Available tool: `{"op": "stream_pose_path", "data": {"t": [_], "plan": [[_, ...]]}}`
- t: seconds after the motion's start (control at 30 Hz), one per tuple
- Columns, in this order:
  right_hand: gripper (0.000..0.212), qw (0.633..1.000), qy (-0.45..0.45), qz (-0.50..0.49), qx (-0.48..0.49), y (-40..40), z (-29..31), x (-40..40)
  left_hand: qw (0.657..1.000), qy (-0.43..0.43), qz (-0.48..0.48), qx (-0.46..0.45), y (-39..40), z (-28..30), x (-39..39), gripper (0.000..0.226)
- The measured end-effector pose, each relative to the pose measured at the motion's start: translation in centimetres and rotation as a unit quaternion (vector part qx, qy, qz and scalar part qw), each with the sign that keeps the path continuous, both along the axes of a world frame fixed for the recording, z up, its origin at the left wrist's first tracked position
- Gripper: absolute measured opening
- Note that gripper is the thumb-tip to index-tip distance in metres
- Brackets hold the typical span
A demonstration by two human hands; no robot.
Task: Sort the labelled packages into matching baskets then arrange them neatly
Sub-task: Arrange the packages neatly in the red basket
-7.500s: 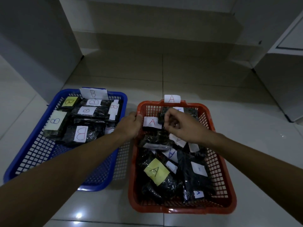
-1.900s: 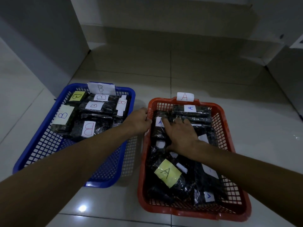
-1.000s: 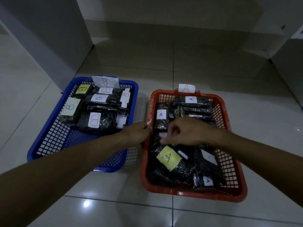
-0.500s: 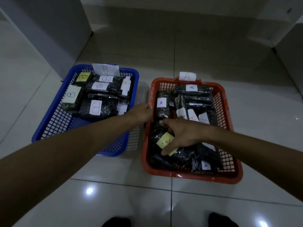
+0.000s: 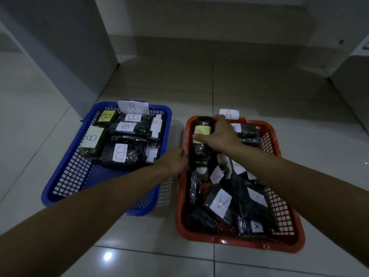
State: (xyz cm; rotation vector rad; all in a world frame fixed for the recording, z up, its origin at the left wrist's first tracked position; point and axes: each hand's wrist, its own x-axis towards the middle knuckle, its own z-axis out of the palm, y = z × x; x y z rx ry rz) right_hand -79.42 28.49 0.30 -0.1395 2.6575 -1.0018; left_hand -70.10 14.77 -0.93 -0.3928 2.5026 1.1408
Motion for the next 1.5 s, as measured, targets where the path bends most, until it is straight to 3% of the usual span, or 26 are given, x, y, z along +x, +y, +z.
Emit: {"op": "stream_pose_path", "data": {"t": [0.13,0.27,0.43,0.5,0.63,0.87,1.17,1.33,1.5], "plan": [[0.11,0.998,0.019,0.034,0.044,-1.0,-1.4,0.1,1.0,0.005,-0.006,-0.008,-0.2,-0.2,-0.2,0.034],[0.079,0.989,0.076,0.104,0.077,0.3,-2.1,0.7,0.999,0.01,-0.02,-0.036,-0.3,-0.4,-0.4,0.026],[0.063,0.981,0.115,0.125,0.09,1.6,-0.9,1.4,0.999,0.006,-0.031,-0.025,-0.4,-0.2,-0.6,0.025],[0.057,0.975,0.126,0.11,0.143,3.3,-0.3,1.7,0.999,0.012,-0.041,-0.034,-0.4,-0.1,-0.6,0.024],[0.042,0.949,0.044,0.141,0.278,7.1,-0.8,1.5,0.999,0.024,-0.038,-0.022,-0.2,0.1,-0.6,0.016],[0.041,0.975,-0.011,0.115,0.192,6.0,-1.5,1.7,0.998,0.027,-0.038,-0.032,0.1,0.3,-0.6,0.026],[0.022,0.97,-0.211,0.089,0.084,6.9,-0.9,0.8,0.999,0.018,-0.027,-0.019,-0.2,-0.2,-0.9,0.018],[0.02,0.98,-0.19,0.048,-0.026,7.2,-0.7,0.5,0.999,0.019,-0.035,-0.025,-0.4,-0.3,-0.9,0.023],[0.019,0.973,-0.222,0.055,-0.003,7.7,0.2,0.4,0.999,0.023,-0.036,-0.014,-0.4,-0.3,-0.9,0.021]]}}
